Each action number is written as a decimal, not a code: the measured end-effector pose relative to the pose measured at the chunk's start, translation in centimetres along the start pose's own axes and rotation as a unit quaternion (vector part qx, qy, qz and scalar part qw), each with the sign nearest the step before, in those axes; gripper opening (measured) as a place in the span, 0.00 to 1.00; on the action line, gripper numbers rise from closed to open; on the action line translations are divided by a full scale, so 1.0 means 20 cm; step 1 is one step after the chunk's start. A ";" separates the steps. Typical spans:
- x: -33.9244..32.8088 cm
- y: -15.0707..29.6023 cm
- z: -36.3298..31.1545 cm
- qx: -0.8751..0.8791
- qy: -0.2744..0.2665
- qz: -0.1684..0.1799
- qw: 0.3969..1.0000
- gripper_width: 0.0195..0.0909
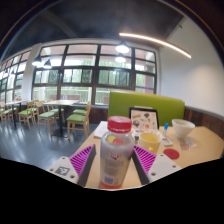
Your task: Pour water
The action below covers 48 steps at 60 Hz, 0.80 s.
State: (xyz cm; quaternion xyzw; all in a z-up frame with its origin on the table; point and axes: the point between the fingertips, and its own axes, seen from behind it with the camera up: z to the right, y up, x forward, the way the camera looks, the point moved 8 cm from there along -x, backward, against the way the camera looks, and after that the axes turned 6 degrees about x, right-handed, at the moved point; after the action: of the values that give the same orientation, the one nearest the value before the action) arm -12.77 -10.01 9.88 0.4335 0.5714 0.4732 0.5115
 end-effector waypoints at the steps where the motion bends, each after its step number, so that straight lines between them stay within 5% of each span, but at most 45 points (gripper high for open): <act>1: 0.02 0.01 0.00 -0.010 -0.003 0.009 1.000 0.72; 3: 0.02 0.03 -0.01 -0.031 -0.015 0.020 0.999 0.49; 19: 0.11 0.02 0.00 -0.019 -0.009 0.056 0.998 0.24; 35: 0.27 0.12 0.00 0.194 0.038 0.036 0.980 0.24; 48: 0.49 0.32 0.16 0.582 0.139 0.031 0.800 0.24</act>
State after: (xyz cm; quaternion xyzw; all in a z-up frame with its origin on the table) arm -10.50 0.94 14.31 0.5964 0.7909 0.1219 0.0627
